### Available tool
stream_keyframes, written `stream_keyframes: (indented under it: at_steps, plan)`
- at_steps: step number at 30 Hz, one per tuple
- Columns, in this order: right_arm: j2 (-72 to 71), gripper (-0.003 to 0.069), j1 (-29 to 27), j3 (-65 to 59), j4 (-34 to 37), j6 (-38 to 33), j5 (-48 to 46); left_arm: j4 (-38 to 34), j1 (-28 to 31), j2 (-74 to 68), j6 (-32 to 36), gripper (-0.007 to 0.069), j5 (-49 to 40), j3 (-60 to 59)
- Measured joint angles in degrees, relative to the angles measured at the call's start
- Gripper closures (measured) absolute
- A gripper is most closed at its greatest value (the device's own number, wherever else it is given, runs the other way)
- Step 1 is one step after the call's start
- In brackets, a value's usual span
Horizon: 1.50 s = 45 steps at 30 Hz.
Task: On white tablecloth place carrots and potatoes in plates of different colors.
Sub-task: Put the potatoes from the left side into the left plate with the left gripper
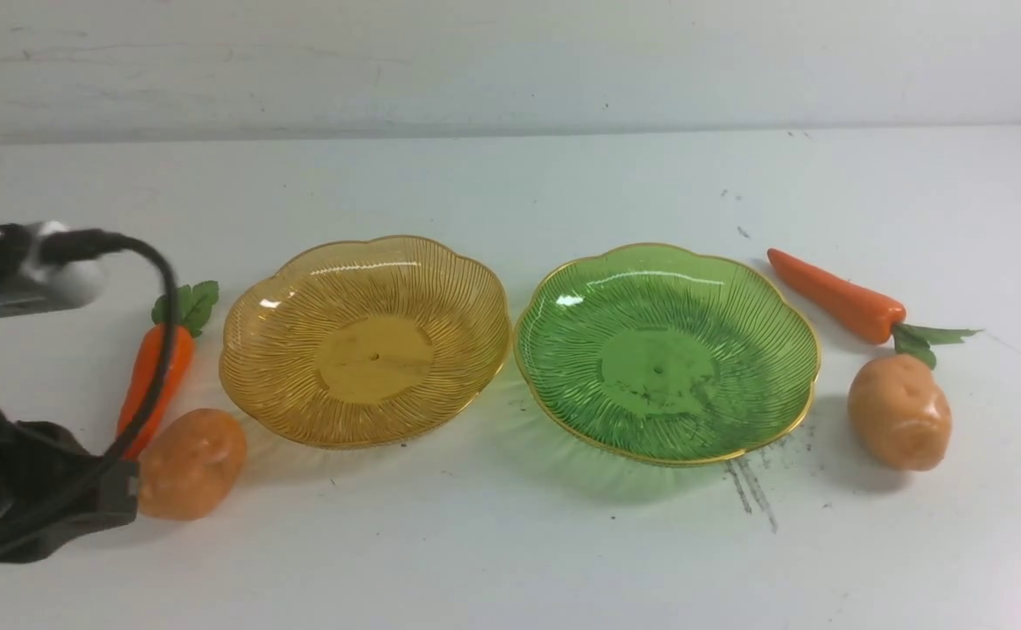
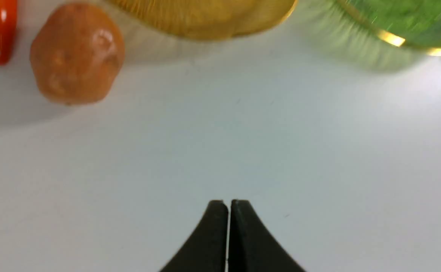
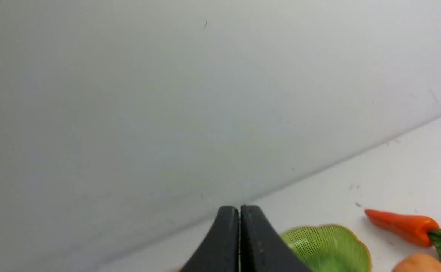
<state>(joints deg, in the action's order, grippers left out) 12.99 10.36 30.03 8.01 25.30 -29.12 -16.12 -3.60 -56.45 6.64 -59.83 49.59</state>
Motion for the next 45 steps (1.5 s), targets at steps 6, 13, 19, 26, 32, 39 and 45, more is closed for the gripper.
stream_keyframes:
  at_steps: [6,13,19,26,32,39,45]
  plan:
    - [20.0,0.0662,6.5,19.1,-0.9,-14.9,-29.5,8.9,0.0,-12.4,2.2,0.0628,-0.9,6.5]
    - [31.7,0.0662,7.3,22.7,3.0,-22.7,-38.2,13.7,0.0,-21.8,5.1,0.0627,1.0,10.1]
    - [34.3,0.0662,7.3,22.7,6.5,-25.3,-37.5,14.4,0.0,-27.7,7.1,0.0554,5.9,11.2]
    - [34.5,0.0662,7.3,22.7,8.7,-26.8,-34.5,16.1,0.0,-35.2,10.0,0.0093,14.7,11.3]
    - [34.5,0.0662,7.3,22.7,8.7,-27.8,-33.4,16.8,0.0,-39.3,8.2,-0.0058,19.4,11.3]
    - [34.5,0.0662,7.3,22.7,8.8,-28.0,-32.9,16.8,0.0,-44.7,8.0,-0.0055,21.1,11.6]
    - [34.5,0.0662,7.3,22.7,8.8,-28.0,-32.9,16.8,0.0,-46.7,4.8,0.0032,20.7,11.8]
